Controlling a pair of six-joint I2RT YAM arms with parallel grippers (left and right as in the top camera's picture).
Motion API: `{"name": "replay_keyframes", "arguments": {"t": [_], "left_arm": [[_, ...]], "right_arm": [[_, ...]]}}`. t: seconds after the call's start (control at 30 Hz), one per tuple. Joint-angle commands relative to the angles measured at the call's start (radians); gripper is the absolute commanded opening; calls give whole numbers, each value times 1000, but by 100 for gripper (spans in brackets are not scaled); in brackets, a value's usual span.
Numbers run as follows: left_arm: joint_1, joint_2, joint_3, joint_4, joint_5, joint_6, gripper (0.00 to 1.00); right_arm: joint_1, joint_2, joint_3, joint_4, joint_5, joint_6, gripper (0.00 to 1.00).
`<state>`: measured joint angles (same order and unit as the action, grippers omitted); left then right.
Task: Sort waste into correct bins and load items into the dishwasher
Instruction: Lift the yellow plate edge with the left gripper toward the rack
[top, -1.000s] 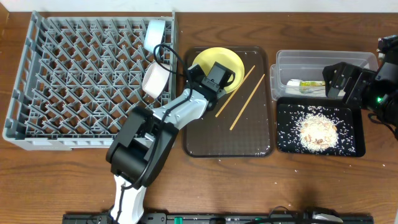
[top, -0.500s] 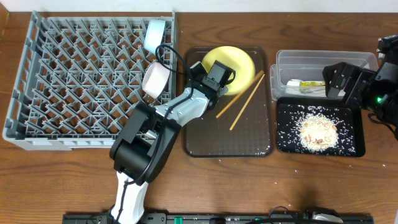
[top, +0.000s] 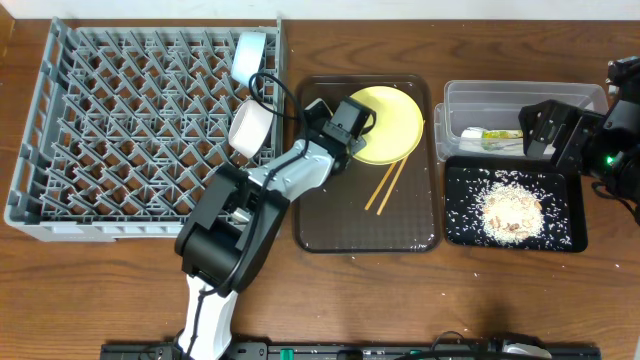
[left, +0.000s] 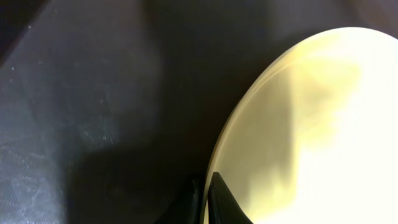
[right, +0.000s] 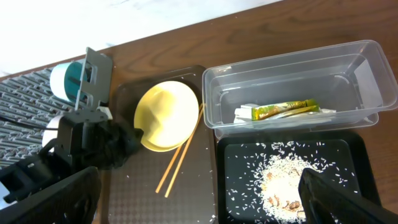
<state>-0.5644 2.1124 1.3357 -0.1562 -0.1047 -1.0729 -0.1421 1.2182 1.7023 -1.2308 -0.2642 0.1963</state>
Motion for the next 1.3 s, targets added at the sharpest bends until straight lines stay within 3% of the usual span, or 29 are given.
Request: {"name": "replay_keyframes", "arguments": {"t": [0.0, 0.6, 0.7, 0.83, 0.9, 1.03, 1.27], "left_arm": [[37, 18, -23, -32, 45, 70, 7], [95, -367, -23, -67, 71, 531, 7], [111, -384, -23, -85, 100, 506, 8], [121, -368, -23, -124, 156, 406, 42], [119, -352, -23, -127, 183, 389, 50], [108, -310, -23, -129, 192, 349, 56], [103, -209, -23, -127, 204, 232, 56]], "right_arm": [[-8, -1, 2, 0, 6, -11, 99], [-8, -1, 2, 0, 6, -11, 99], [-8, -1, 2, 0, 6, -11, 99], [-8, -1, 2, 0, 6, -11, 99], [-8, -1, 2, 0, 6, -11, 99], [-8, -1, 2, 0, 6, -11, 99], [-8, -1, 2, 0, 6, -11, 99]]}}
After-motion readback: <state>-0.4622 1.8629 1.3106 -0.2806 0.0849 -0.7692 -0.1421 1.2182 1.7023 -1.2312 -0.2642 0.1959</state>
